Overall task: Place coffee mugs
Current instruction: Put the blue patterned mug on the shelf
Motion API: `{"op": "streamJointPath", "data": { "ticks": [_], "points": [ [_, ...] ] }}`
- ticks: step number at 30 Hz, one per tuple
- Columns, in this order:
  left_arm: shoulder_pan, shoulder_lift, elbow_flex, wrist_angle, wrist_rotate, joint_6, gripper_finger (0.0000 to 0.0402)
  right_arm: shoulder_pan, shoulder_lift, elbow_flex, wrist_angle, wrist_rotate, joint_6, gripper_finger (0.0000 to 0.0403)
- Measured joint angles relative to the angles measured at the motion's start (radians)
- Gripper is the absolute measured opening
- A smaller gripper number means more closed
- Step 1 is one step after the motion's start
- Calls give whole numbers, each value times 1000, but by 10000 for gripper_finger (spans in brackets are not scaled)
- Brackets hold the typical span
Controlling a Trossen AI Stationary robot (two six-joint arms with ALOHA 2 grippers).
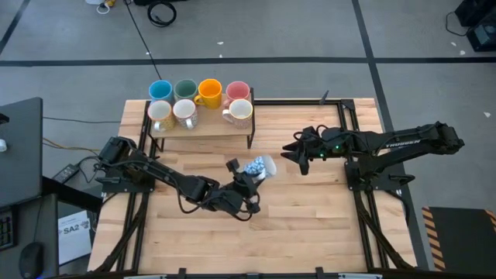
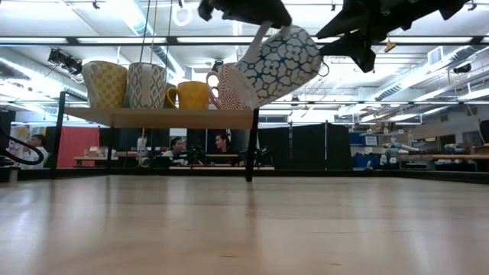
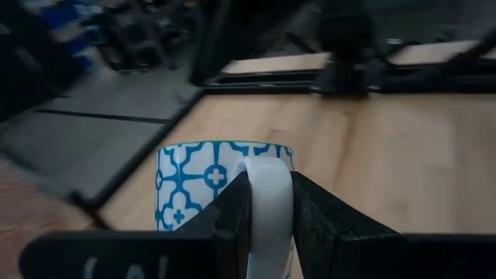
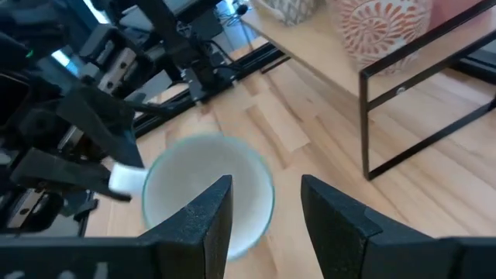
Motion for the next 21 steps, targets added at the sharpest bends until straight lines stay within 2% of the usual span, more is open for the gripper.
{"op": "streamJointPath", "data": {
  "ticks": [4,11,15,21],
  "points": [
    [1,0,0,0,132,6,76,0,3,0,-1,-48,-38,159],
    [0,0,0,1,303,57,77,18,71,0,-1,-212,-165,159],
    [1,0,0,3,356,58,77,45,119,0,-2,-251,-265,159],
    [0,0,0,6,379,60,78,89,166,0,13,-261,-372,159]
  ]
}}
